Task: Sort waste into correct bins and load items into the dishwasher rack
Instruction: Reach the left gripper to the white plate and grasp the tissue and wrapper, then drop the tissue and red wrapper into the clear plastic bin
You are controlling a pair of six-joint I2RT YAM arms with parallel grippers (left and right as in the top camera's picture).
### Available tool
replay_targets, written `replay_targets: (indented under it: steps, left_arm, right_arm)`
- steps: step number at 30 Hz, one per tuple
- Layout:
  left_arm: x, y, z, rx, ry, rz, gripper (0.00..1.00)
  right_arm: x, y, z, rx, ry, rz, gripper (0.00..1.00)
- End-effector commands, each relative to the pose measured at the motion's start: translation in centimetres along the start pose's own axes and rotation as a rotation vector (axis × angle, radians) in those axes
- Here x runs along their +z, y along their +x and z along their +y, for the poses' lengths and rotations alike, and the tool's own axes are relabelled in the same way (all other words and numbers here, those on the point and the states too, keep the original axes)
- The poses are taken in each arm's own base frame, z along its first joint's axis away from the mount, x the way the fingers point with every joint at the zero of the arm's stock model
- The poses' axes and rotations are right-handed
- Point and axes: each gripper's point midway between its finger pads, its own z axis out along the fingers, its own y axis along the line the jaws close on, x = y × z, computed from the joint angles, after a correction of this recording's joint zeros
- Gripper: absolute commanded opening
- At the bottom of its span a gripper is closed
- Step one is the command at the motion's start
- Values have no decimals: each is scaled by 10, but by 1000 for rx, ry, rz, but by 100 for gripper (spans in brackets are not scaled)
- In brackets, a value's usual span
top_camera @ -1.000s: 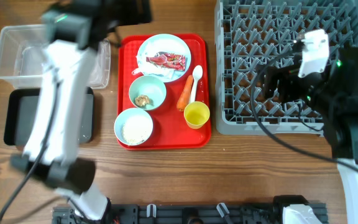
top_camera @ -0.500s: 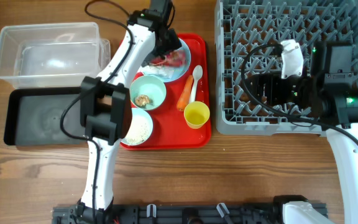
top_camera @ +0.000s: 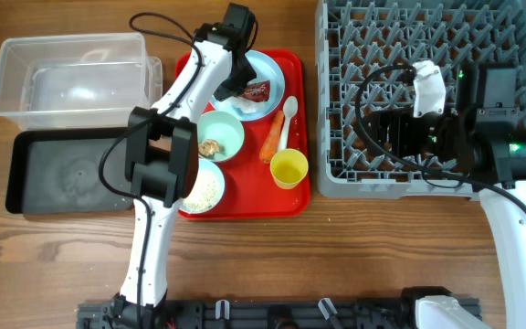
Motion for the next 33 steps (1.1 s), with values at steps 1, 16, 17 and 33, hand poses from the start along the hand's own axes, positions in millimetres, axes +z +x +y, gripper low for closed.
replay_targets:
  steps: [1,16,17,33]
  left_arm:
    - [-76,-34,-29,129,142,-148,4]
    - [-141,-156,216,-312,-105,-237,21]
    - [-117,-156,228,-327,-137,-195,66]
    - [-237,-79,104,232,244,-169,96]
  right_arm:
    - [-1,-5,5,4,-24,-5,100]
    - [0,-5,5,34,-25,-5,100]
    - [0,-3,5,37,-25,1,100]
    - [-1,2,5,47,-24,22,100]
